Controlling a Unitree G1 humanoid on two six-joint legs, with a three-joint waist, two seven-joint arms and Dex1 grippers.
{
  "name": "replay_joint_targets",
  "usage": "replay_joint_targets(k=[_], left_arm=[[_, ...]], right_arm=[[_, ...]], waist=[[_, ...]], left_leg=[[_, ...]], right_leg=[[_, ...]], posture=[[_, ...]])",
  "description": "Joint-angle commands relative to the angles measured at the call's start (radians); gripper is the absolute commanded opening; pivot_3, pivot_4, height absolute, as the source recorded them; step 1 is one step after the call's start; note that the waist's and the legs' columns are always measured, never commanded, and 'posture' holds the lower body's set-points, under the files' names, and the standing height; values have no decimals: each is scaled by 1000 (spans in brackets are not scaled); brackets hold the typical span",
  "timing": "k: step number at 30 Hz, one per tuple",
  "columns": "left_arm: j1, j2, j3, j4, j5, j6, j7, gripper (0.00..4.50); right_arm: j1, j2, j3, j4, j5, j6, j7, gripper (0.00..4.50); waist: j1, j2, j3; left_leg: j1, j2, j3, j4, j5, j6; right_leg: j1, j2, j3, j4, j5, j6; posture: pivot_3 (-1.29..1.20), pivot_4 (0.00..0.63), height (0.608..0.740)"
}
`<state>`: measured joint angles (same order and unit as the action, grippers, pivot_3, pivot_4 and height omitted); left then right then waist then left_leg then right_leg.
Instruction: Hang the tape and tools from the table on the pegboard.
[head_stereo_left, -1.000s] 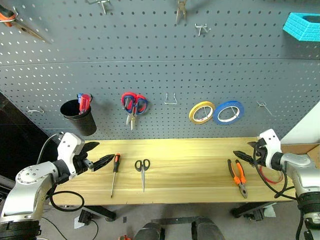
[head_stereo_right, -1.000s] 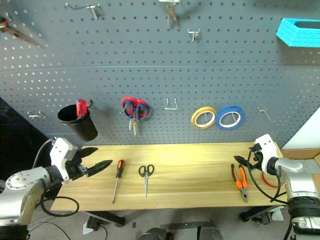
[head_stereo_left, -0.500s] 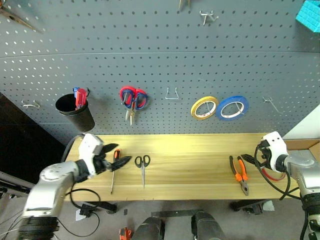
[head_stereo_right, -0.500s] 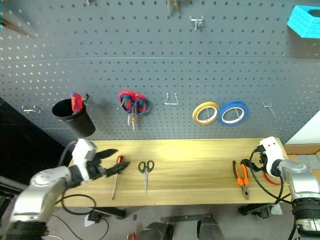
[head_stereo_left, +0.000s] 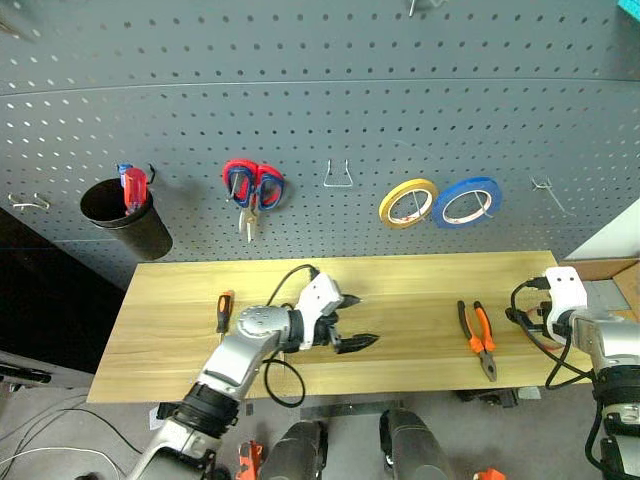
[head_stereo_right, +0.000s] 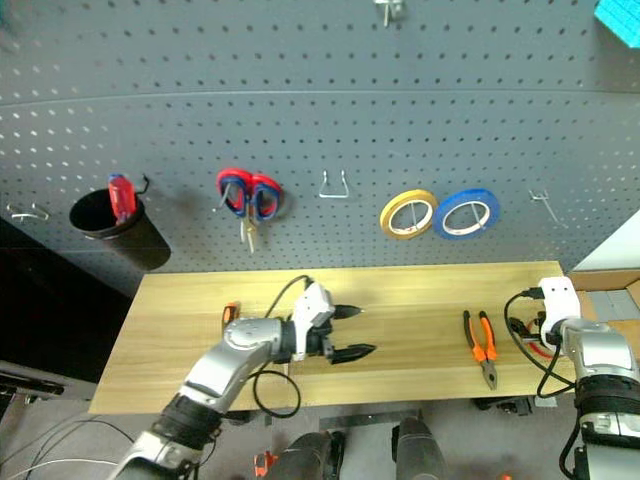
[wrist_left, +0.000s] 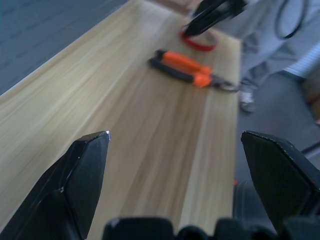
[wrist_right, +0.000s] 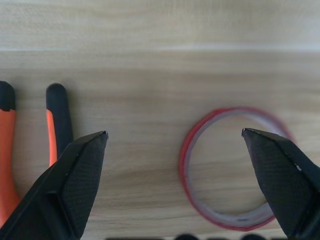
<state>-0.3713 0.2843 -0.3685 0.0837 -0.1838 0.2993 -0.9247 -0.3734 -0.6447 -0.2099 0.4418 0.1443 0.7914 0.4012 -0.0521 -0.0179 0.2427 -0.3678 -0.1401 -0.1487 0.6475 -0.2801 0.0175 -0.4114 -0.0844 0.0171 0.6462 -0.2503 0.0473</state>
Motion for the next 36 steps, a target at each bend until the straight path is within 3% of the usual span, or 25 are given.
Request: replay_joint_targets(k=[1,14,17,29,33,36], left_arm=[[-28,-46,-22,-44,-4,17,11,4480],[45,69,-23,-236,-21,117,-42,4480],[47,87,-16,-254,-30,128,-42,4500],[-14,74,-2,-224,-40,123,-46,4500],[-66,25,52,-201,-88,106,-33,4500],[-105,-17,124,-130,-112,23,-11,4500]], right_arm=[[3,26,-85,2,36,0,-53,4500],[38,127,-155,64,67,-45,-149,4500],[48,141,-169,62,79,-52,-173,3922],[146,130,-151,-89,79,-19,-172,30],[260,112,-120,-281,112,-94,-42,30],[375,117,-195,-548,213,-61,16,30]], waist=[[-3,-1,2],[-7,-2,16],[-6,-3,17],[-3,-3,17],[-4,-3,18],[-9,-1,19]], left_leg=[[0,0,0,0,0,0],[1,1,2,0,-1,1],[1,1,2,0,-1,1],[1,1,1,0,-1,1],[0,1,1,0,-1,1],[-1,1,2,0,-1,1]], right_leg=[[0,0,0,-1,0,0],[0,0,1,1,0,1],[0,0,0,0,1,1],[0,0,0,-1,1,1],[-1,0,0,-1,0,2],[-1,0,0,-1,1,3]], posture=[[-162,313,740],[-124,309,740],[-121,307,740],[-160,299,740],[-176,299,740],[-239,287,740]])
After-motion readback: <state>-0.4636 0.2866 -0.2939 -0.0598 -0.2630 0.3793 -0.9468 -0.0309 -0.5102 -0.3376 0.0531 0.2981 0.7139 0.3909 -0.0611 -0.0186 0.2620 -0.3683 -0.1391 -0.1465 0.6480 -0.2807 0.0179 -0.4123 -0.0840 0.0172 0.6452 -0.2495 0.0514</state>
